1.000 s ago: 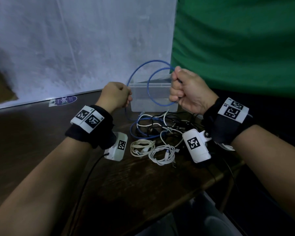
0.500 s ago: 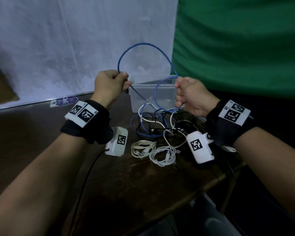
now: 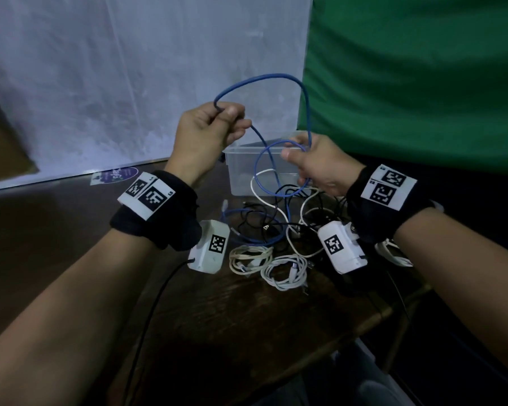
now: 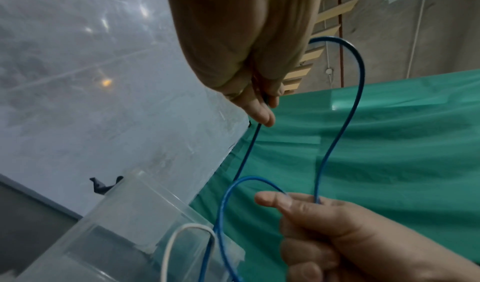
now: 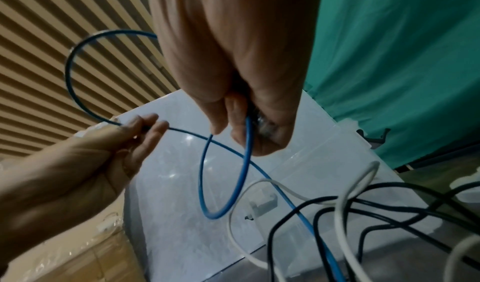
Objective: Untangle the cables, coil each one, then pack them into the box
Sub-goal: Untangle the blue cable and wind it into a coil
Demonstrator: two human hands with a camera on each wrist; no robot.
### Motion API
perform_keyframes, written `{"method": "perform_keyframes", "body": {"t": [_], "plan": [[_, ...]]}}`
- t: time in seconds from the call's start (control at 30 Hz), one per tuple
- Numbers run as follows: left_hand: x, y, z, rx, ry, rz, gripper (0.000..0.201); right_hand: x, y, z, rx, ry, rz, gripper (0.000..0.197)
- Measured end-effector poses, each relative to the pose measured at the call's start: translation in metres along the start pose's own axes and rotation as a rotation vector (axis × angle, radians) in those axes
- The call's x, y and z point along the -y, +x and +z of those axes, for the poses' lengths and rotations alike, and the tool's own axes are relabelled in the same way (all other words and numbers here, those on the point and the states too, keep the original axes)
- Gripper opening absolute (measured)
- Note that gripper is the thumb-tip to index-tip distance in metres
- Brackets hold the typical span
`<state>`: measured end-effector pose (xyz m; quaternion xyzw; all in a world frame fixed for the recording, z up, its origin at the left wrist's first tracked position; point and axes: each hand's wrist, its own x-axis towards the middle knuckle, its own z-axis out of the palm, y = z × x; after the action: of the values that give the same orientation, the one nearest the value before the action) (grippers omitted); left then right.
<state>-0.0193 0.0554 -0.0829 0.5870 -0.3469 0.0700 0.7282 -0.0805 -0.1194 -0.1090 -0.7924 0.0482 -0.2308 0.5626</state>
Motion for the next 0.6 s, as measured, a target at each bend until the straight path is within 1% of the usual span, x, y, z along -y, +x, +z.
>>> {"method": "perform_keyframes", "body": {"t": [0.03,0.13,0.2,0.23,0.3,0.37,0.43,0.47,0.53,0.6], "plan": [[0.0,-0.001,0.001,0.008,-0.015,-0.013,0.02,-0.002,0.001,0.002,0.006,-0.06,-0.009,0.007],[0.0,-0.002,0.001,0.019,-0.091,-0.028,0.02,-0.01,0.007,0.008,0.017,-0.187,-0.006,0.016],[-0.001,-0.001,-0.001,0.019,-0.152,-0.039,0.019,-0.01,0.011,0.012,0.042,-0.233,-0.008,0.006],[-0.002,-0.001,-0.002,0.016,-0.176,-0.048,0.019,-0.009,0.013,0.013,0.057,-0.254,-0.008,0.006],[0.0,0.003,-0.006,-0.005,-0.2,-0.068,0.018,-0.008,0.019,0.014,0.062,-0.307,-0.007,0.015],[0.004,0.007,-0.01,-0.049,-0.157,-0.112,0.017,-0.007,0.024,0.011,0.027,-0.349,-0.003,0.023],[0.013,0.009,-0.013,-0.062,-0.097,-0.187,0.014,-0.006,0.03,0.009,0.009,-0.317,0.022,0.025],[0.019,0.009,-0.013,-0.038,-0.057,-0.234,0.013,-0.006,0.031,0.008,0.016,-0.287,0.038,0.022],[0.032,0.007,-0.009,0.078,0.129,-0.329,0.011,-0.003,0.031,0.007,0.04,-0.227,0.063,0.015],[0.042,0.004,-0.003,0.27,0.361,-0.402,0.017,0.0,0.028,0.006,0.07,-0.169,0.054,0.013]]}}
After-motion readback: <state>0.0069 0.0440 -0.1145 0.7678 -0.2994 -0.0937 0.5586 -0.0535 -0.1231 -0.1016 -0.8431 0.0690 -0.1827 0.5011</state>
